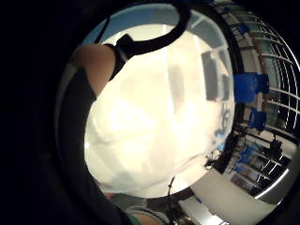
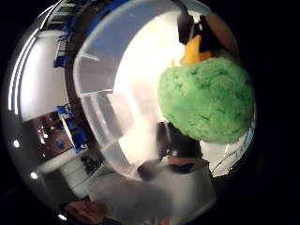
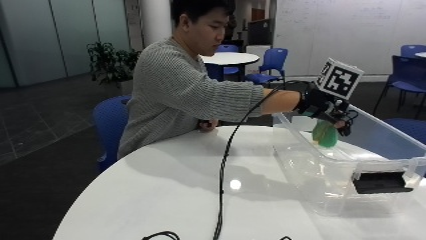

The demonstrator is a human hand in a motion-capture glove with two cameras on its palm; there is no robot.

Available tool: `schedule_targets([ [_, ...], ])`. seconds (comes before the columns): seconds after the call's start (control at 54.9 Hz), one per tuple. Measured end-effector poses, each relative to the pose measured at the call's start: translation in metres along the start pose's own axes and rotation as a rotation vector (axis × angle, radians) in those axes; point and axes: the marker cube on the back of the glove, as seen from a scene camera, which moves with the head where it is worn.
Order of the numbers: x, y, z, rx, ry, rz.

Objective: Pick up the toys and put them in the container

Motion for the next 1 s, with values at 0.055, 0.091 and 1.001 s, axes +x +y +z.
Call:
schedule_targets([
  [0.055, -0.003, -0.003, 0.008, -0.019, -0.018, 0.021],
  [0.091, -0.004, -0.002, 0.010, -0.019, -0.032, 0.024],
  [1.001, 0.072, 0.374, 0.127, 0.339, 0.199, -0.140],
])
